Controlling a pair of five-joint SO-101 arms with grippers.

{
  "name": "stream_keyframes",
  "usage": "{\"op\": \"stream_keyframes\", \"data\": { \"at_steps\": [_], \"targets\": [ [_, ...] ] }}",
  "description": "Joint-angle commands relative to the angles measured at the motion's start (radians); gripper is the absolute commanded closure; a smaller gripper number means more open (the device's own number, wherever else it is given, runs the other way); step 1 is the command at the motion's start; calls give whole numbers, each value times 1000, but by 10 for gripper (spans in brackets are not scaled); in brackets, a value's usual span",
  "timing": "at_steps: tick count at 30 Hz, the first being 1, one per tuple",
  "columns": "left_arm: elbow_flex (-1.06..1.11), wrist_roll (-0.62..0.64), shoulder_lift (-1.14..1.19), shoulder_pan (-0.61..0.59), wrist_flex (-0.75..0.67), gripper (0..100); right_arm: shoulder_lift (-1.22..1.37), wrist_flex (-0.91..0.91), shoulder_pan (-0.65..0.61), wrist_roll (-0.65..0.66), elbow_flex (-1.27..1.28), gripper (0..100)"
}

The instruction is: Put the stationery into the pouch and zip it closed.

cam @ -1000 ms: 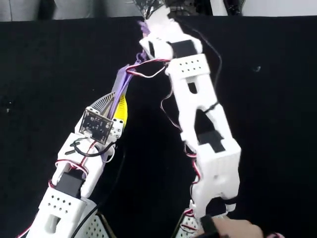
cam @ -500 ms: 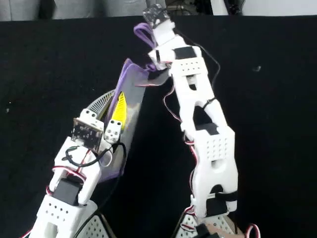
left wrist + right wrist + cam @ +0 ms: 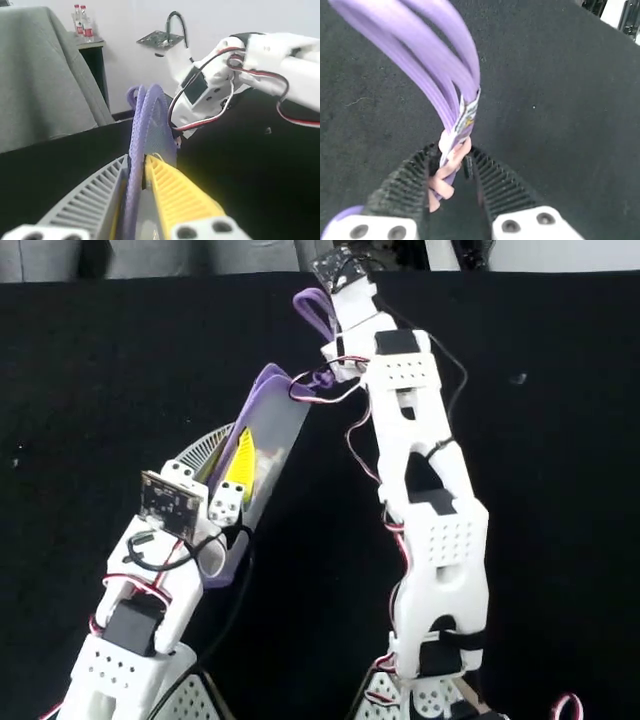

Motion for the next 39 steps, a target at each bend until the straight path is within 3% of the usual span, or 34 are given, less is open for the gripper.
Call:
{"op": "stream_keyframes", "data": {
  "at_steps": [1,12,18,22,24,33,39],
  "targets": [
    [-200,21,-89,-70,-15,972,30,38,153,6,-15,988],
    [-154,-52,255,-68,-64,953,16,330,204,9,-225,988],
    [-171,26,350,-67,-66,727,18,410,242,11,-289,988],
    [-182,71,350,-68,-66,686,19,404,229,6,-291,985],
    [-185,69,350,-74,-66,686,19,408,212,6,-292,950],
    [-193,63,348,-76,-64,686,-13,456,155,15,-354,618],
    [-182,63,293,-76,-60,686,-73,624,133,15,-578,588]
  ]
}}
